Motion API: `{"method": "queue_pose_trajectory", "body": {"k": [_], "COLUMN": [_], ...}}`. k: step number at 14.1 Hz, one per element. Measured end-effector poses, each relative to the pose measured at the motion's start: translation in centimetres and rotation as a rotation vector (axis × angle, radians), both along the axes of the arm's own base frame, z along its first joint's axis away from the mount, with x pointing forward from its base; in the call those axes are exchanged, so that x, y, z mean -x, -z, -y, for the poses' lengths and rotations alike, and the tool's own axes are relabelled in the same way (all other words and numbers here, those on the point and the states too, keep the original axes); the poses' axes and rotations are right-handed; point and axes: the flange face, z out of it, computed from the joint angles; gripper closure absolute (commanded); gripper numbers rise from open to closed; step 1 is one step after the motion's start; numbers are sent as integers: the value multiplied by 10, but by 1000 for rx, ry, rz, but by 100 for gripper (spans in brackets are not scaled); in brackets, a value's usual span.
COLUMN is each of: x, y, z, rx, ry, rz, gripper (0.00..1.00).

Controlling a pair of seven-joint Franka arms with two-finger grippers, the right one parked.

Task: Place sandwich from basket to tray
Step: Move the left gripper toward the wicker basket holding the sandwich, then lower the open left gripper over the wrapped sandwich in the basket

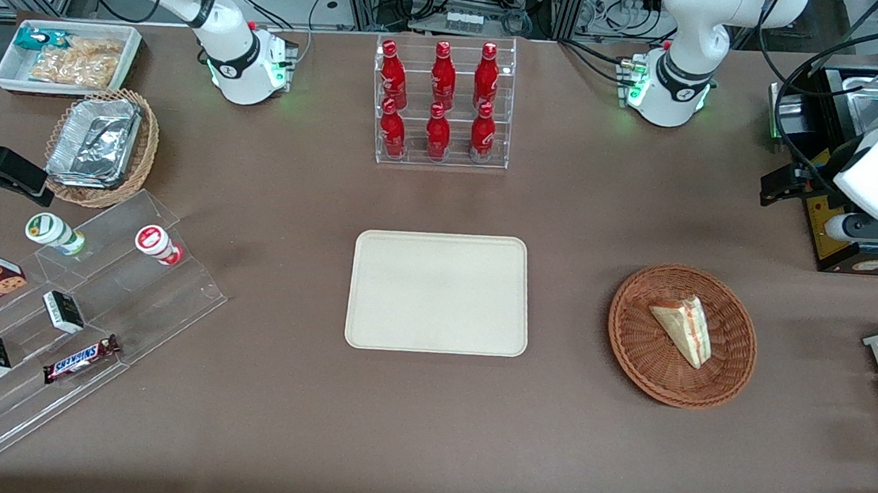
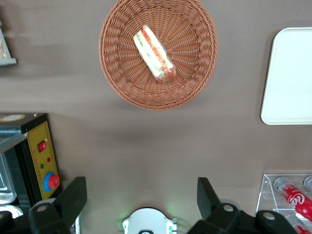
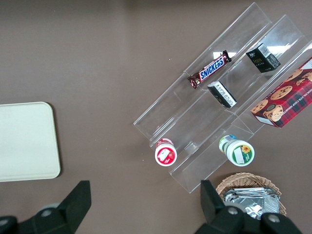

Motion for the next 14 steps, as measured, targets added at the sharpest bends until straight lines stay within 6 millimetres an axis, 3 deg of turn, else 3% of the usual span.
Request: {"method": "queue_pose_trajectory", "body": {"k": [3,6,8,11,14], "x": [-4,-15,-31,-52,-52], "y": [0,24,55,123,191], "z": [1,3,4,6,5], "rx": [7,6,3,0,3], "ry": [33,38,39,40,41], "rz": [22,-9,-32,-37,25], "gripper": [0,0,0,0,0]}}
